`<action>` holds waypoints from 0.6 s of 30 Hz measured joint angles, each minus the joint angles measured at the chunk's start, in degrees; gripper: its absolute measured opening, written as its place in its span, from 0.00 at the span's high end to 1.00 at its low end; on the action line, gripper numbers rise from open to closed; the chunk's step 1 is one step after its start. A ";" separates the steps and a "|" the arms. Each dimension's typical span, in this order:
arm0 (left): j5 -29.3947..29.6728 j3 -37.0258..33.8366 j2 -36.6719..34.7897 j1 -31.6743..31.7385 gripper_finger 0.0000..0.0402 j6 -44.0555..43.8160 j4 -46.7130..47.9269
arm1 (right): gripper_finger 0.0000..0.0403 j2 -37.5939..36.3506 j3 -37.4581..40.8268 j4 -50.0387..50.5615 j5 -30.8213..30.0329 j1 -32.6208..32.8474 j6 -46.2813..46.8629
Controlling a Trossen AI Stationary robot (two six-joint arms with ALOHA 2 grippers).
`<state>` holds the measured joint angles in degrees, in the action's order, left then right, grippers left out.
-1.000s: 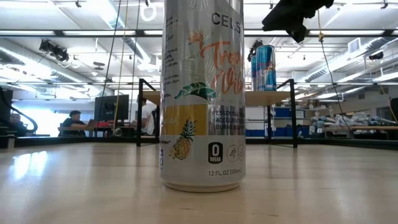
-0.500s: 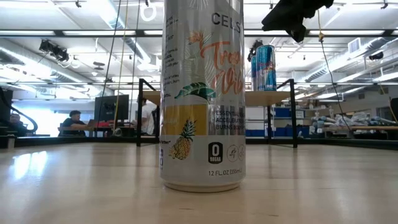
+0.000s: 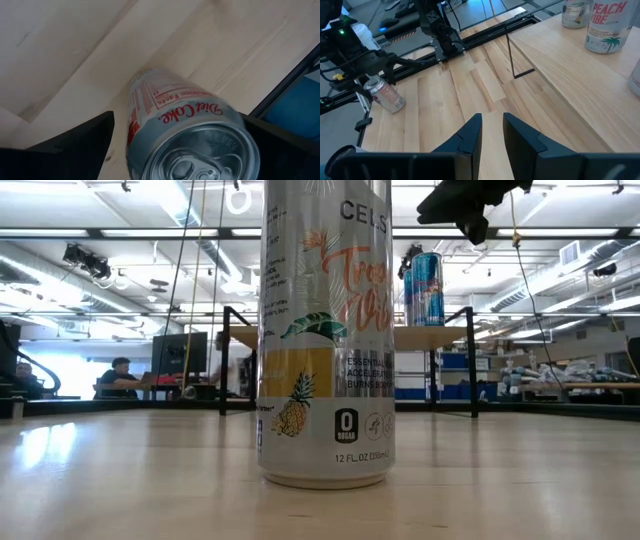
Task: Place canned beverage on shelf
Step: Put the red soda can aligned with the other red soda can on the shelf
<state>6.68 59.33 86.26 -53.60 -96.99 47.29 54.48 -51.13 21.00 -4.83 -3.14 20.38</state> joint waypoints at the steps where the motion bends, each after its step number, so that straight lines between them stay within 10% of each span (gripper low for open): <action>1: 0.16 0.00 0.00 0.02 0.00 0.12 0.00 | 0.78 0.00 0.00 0.01 0.01 0.00 0.00; 18: -2.45 0.02 0.00 0.20 0.18 -0.94 -2.12 | 0.78 0.00 0.00 0.03 0.01 0.01 0.00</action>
<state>4.23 59.35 86.26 -53.41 -97.93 45.17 54.48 -51.13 21.03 -4.82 -3.12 20.38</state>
